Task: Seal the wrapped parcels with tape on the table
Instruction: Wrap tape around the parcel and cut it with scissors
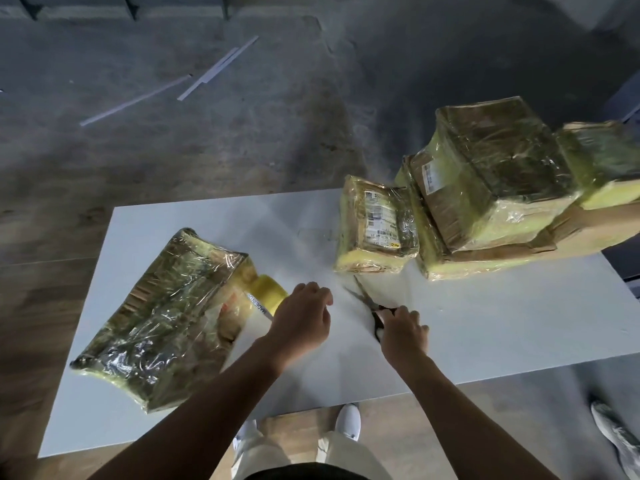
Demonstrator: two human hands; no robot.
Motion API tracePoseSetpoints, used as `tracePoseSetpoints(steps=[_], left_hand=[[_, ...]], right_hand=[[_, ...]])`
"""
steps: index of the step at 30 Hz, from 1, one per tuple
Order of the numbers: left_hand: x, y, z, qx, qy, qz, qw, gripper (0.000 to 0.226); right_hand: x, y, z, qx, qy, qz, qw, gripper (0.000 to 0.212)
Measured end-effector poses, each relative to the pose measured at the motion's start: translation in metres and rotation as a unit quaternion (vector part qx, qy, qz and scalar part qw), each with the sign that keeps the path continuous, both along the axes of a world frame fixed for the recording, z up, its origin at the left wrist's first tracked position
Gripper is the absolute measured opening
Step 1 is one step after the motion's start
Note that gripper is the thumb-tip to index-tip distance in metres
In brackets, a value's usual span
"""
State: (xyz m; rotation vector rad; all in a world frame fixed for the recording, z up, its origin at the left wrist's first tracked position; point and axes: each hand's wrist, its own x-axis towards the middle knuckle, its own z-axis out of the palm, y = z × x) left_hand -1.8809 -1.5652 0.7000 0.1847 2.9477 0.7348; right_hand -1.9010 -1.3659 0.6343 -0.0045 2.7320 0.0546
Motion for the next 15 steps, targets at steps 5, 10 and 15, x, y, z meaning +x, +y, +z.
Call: tracePoseSetpoints(steps=[5, 10, 15], left_hand=[[0.006, 0.020, -0.011, 0.007, -0.056, -0.009, 0.998, 0.027], [0.011, 0.018, -0.019, 0.049, -0.132, 0.063, 0.988, 0.032], [0.010, 0.013, -0.025, 0.183, -0.266, 0.185, 0.928, 0.026]], right_hand=[[0.009, -0.010, -0.006, 0.003, 0.006, 0.018, 1.000, 0.034], [0.008, -0.020, 0.000, -0.074, -0.008, 0.016, 0.997, 0.032], [0.002, -0.047, 0.016, -0.232, -0.052, -0.018, 0.971, 0.027]])
